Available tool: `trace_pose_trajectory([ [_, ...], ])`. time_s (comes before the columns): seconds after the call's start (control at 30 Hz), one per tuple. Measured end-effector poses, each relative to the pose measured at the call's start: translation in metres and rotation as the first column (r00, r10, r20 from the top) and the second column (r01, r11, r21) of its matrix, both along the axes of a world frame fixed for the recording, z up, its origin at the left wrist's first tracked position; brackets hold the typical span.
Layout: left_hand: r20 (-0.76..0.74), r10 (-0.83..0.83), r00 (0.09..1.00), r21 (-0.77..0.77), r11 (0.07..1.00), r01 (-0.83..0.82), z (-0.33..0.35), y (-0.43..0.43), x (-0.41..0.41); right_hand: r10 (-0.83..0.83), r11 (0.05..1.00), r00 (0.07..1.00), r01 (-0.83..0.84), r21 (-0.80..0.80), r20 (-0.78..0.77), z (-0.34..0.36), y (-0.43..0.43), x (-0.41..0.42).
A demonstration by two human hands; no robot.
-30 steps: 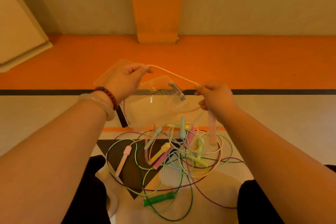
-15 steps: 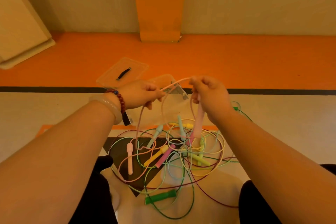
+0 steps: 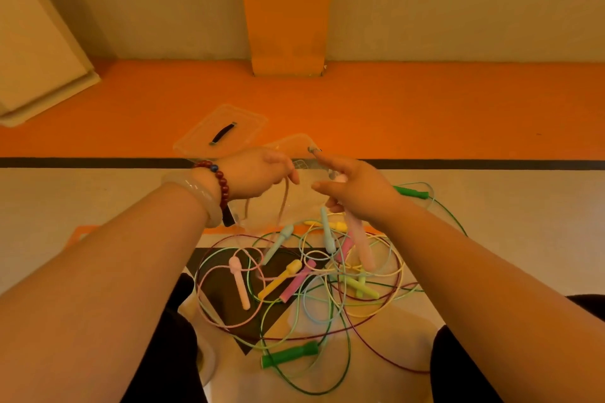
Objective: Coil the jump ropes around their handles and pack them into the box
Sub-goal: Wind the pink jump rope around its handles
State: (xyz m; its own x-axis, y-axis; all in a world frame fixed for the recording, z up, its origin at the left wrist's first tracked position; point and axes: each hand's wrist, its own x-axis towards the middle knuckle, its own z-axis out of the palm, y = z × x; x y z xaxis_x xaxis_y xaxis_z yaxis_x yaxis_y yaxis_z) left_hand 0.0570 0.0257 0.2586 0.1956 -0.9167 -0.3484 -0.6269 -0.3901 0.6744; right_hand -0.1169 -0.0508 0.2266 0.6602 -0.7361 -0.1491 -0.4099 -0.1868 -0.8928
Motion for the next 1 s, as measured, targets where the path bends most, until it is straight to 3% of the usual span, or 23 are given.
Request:
trace_pose_trajectory([
  [0.17, -0.154, -0.013, 0.988, -0.159, 0.987, -0.012, 0.001, -0.002, -0.006, 0.031, 0.992, 0.999, -0.035, 0.122, 0.037, -0.001, 0.002, -0.001],
  [0.3, -0.231, -0.061, 0.971, -0.143, 0.989, 0.028, 0.003, 0.002, -0.002, 0.033, 0.984, 0.986, -0.061, 0.166, 0.165, -0.004, 0.004, 0.001],
  [0.43, -0.266, -0.080, 0.961, -0.141, 0.989, 0.044, 0.000, 0.001, -0.004, 0.049, 0.994, 0.992, -0.060, 0.090, 0.120, -0.004, 0.010, 0.006],
  [0.5, -0.199, -0.058, 0.978, -0.128, 0.991, 0.032, -0.002, 0.001, -0.001, -0.046, 0.999, 0.985, 0.043, 0.018, 0.167, -0.004, 0.008, 0.006],
  [0.63, 0.164, -0.075, 0.984, 0.078, 0.995, 0.062, -0.014, 0.011, 0.023, -0.402, 0.914, 0.858, 0.394, 0.092, 0.319, 0.004, -0.010, -0.005],
  [0.7, 0.131, -0.003, 0.991, 0.129, 0.991, -0.014, -0.023, 0.016, 0.035, -0.523, 0.852, 0.782, 0.490, 0.186, 0.338, 0.007, -0.020, -0.013],
  [0.8, -0.159, 0.183, 0.970, 0.046, 0.983, -0.178, -0.024, 0.017, 0.038, -0.523, 0.848, 0.845, 0.503, 0.163, 0.110, 0.003, -0.029, -0.019],
  [0.9, -0.188, 0.163, 0.969, 0.014, 0.987, -0.163, -0.017, 0.009, 0.025, -0.388, 0.922, 0.889, 0.372, -0.110, -0.245, -0.007, -0.024, -0.014],
  [1.0, -0.191, 0.070, 0.979, 0.070, 0.996, -0.057, -0.014, 0.002, 0.008, -0.170, 0.961, 0.970, 0.125, -0.248, -0.171, -0.004, -0.010, -0.005],
])
